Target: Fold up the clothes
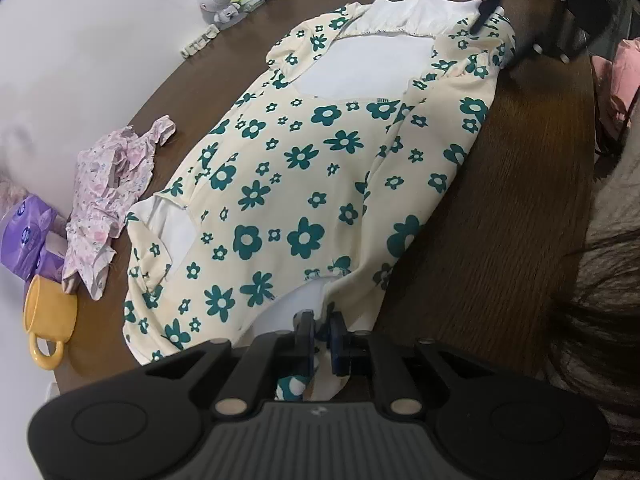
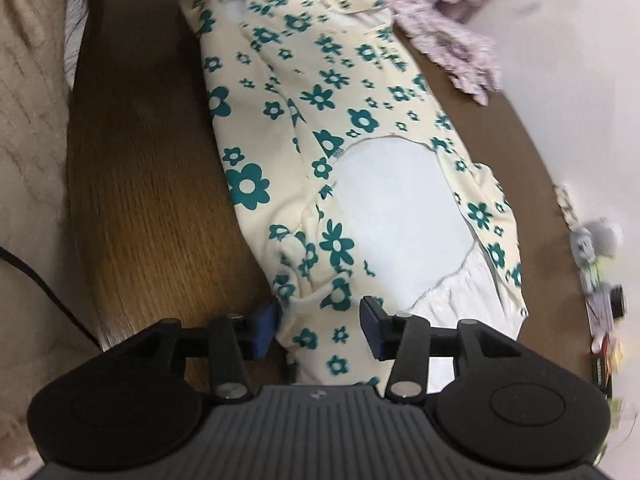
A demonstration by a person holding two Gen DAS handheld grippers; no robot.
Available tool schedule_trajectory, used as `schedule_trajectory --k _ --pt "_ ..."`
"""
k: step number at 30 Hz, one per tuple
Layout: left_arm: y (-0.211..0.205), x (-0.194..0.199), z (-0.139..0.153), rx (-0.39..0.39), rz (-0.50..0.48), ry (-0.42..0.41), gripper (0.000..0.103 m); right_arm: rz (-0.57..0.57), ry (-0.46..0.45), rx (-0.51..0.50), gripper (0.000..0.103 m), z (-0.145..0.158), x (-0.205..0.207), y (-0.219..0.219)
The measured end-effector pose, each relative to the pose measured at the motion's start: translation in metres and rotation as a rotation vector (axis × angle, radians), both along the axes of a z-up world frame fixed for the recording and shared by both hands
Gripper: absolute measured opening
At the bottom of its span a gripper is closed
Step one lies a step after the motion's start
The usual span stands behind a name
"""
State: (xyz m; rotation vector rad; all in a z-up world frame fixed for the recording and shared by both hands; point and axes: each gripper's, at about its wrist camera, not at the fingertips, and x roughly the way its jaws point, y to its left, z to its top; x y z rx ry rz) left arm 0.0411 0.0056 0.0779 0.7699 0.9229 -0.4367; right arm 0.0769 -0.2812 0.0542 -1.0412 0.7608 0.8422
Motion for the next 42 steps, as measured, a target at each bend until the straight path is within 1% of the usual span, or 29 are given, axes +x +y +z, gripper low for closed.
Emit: schedule_trajectory --k 2,8,9,10,11,12,14,16,18,20,23,27,33,39,42 --pt "-0.001 0.001 0.0 -0.004 0.005 -0.008 0.008 -0.025 -0.022 0.027 0.046 -0.005 -0.007 -0.005" --pt "0.0 0.004 0.001 -0.02 0.016 -0.03 0.008 -0.058 -0.146 0.069 0.046 -0.015 -0.014 -0.006" --pt "0.0 0.004 0.001 -0.024 0.018 -0.032 0.005 -0.055 -0.163 0.07 0.044 -0.016 -0.014 -0.005" --pt "-0.001 0.002 0.001 -0.026 0.018 -0.034 0.004 -0.048 -0.174 0.067 0.042 -0.017 -0.015 -0.004" --pt "-0.001 -0.001 0.002 -0.022 0.012 -0.033 0.004 -0.039 -0.169 0.057 0.02 -0.018 -0.015 -0.003" --pt "-0.002 -0.003 0.003 -0.015 -0.001 -0.03 0.004 -0.024 -0.155 0.045 0.005 -0.018 -0.017 -0.002" --pt "-0.003 -0.008 0.007 -0.008 -0.036 -0.012 0.004 0.008 -0.122 0.015 0.004 -0.013 -0.02 -0.002" --pt "-0.005 -0.012 0.012 0.0 -0.067 0.008 0.004 0.034 -0.063 -0.012 0.004 -0.002 -0.018 -0.005" --pt "-0.005 -0.013 0.015 0.006 -0.084 0.024 0.004 0.048 0.005 -0.037 0.004 0.009 -0.014 -0.006" --pt "-0.004 -0.012 0.017 0.016 -0.095 0.03 0.004 0.055 0.041 -0.045 0.004 0.014 -0.006 -0.004" --pt "-0.001 -0.007 0.018 0.023 -0.096 0.035 0.004 0.065 0.093 -0.055 0.004 0.02 0.007 0.0" --pt "0.005 0.0 0.023 0.013 -0.081 0.05 0.004 0.079 0.162 -0.069 0.004 0.028 0.023 0.004" --pt "0.011 0.025 0.032 0.022 -0.065 0.052 0.004 0.099 0.265 -0.089 0.004 0.041 0.048 0.01" --pt "0.01 0.051 0.036 0.054 -0.071 0.046 0.004 0.09 0.305 -0.126 0.004 0.038 0.082 0.014" --pt "0.012 0.065 0.034 0.065 -0.07 0.048 0.004 0.092 0.302 -0.144 0.004 0.035 0.097 0.017"
